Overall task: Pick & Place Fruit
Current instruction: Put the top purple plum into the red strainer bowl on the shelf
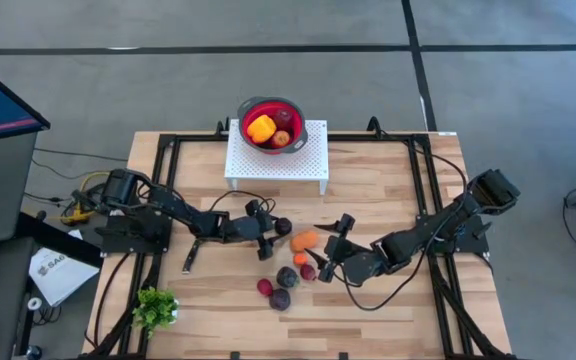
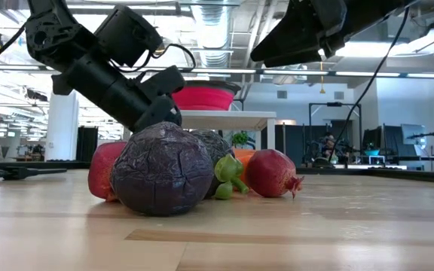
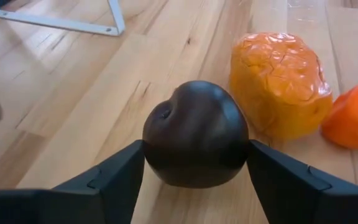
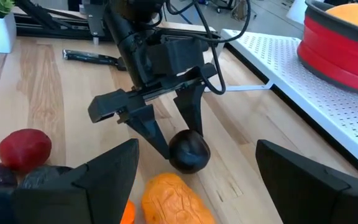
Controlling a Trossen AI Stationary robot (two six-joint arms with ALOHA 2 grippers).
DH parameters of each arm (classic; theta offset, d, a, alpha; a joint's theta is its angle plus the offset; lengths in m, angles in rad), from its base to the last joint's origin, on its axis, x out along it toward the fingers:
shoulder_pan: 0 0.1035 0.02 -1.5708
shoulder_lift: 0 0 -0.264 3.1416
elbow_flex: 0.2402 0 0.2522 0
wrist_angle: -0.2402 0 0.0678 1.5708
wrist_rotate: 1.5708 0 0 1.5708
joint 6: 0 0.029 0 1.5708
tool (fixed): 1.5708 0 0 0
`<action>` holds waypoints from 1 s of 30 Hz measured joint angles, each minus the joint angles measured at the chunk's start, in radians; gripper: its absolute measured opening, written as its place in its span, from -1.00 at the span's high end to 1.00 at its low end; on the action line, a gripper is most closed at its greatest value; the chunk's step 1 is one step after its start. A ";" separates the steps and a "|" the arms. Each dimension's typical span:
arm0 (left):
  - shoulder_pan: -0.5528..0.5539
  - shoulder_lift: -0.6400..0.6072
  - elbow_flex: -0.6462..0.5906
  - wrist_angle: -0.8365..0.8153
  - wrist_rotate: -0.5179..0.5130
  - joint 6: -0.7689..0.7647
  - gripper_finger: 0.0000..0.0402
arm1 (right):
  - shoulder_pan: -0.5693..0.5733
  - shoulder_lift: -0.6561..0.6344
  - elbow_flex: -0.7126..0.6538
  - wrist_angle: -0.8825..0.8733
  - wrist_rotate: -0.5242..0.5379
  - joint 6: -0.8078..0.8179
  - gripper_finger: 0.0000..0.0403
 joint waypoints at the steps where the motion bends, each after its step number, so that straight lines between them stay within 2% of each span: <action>1: 0.000 0.000 0.000 0.000 0.000 0.000 -0.28 | 0.000 0.000 0.000 0.000 0.000 0.000 -0.58; 5: -0.015 -0.014 0.000 -0.001 0.000 0.000 -0.22 | 0.000 0.000 0.000 0.000 0.000 0.000 -0.58; 9: -0.051 -0.104 0.000 0.001 0.000 0.032 -0.23 | 0.000 0.000 0.000 -0.001 0.000 0.000 -0.58; 12: -0.072 -0.237 0.000 -0.002 -0.009 0.081 -0.24 | 0.000 0.001 0.000 0.001 0.000 0.000 -0.58; 17: -0.046 -0.498 0.007 -0.023 -0.112 0.216 -0.21 | -0.002 0.001 -0.001 0.016 0.000 0.000 -0.58; 20: 0.034 -0.613 0.071 -0.123 -0.131 0.301 -0.19 | -0.011 0.001 -0.001 0.018 0.000 0.000 -0.58; 22: 0.113 -0.641 0.136 -0.210 -0.132 0.328 -0.19 | -0.022 0.001 -0.001 0.021 -0.001 0.000 -0.58; 26: 0.297 -0.599 0.267 -0.340 -0.076 0.349 -0.21 | -0.051 0.001 -0.001 0.044 -0.002 0.000 -0.58; 30: 0.469 -0.506 0.357 -0.389 -0.010 0.350 -0.22 | -0.068 0.001 -0.001 0.068 -0.008 -0.008 -0.58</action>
